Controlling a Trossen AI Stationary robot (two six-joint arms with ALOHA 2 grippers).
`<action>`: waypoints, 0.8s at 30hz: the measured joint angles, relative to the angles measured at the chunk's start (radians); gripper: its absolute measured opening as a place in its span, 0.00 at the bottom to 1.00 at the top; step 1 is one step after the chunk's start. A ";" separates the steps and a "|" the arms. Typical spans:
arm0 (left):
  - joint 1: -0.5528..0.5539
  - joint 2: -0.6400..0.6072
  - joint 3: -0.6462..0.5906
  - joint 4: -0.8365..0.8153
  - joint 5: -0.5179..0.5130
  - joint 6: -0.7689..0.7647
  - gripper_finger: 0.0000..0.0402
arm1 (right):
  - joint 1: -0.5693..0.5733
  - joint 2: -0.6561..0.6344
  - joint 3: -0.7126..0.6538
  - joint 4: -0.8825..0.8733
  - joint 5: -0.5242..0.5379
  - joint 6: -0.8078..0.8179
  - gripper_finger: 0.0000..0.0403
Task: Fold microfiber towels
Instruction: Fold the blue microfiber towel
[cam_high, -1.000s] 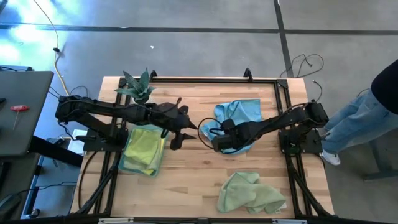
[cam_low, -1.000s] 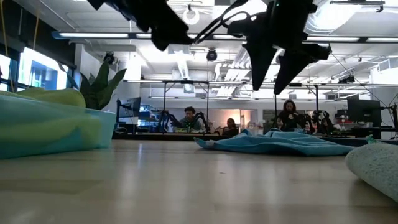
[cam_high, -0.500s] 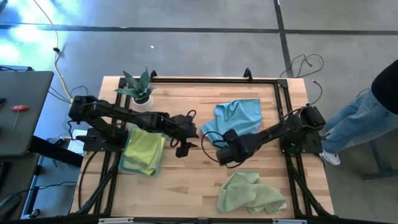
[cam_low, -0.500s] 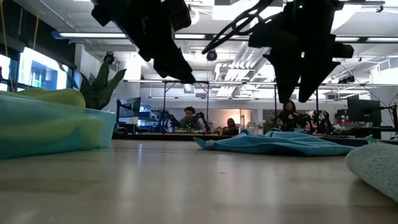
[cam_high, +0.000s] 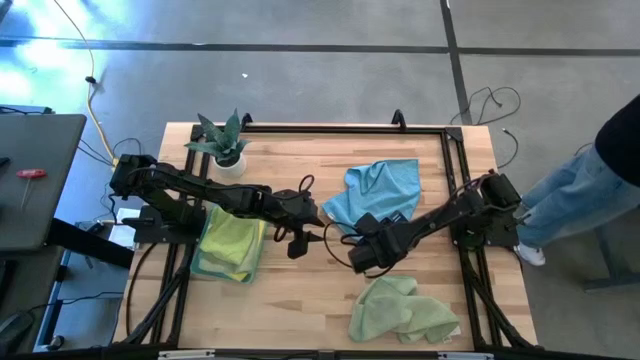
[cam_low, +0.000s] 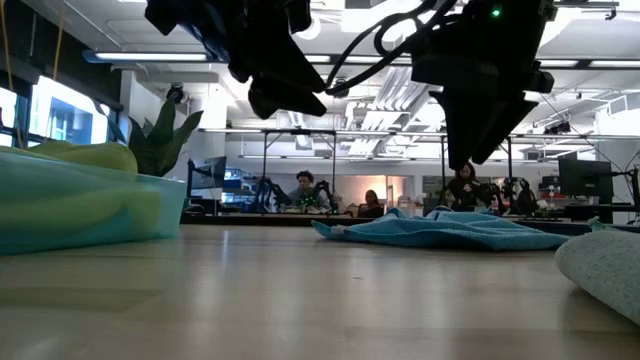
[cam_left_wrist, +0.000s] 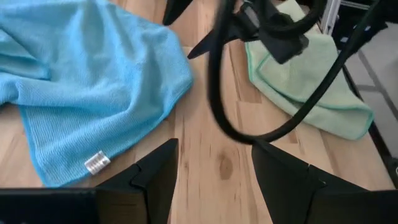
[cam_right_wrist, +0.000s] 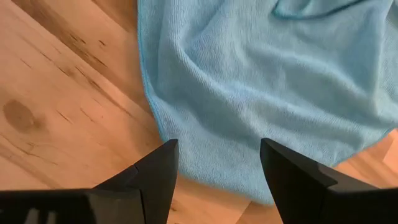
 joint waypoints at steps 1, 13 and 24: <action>-0.002 0.000 0.000 -0.005 0.000 0.001 0.48 | 0.005 0.000 0.000 0.000 0.009 -0.009 0.55; -0.026 0.106 0.000 0.036 -0.084 0.292 0.48 | 0.001 -0.001 -0.141 0.123 -0.075 0.060 0.55; -0.022 0.150 0.000 0.116 -0.045 0.272 0.48 | -0.023 -0.001 -0.293 0.492 -0.060 0.166 0.55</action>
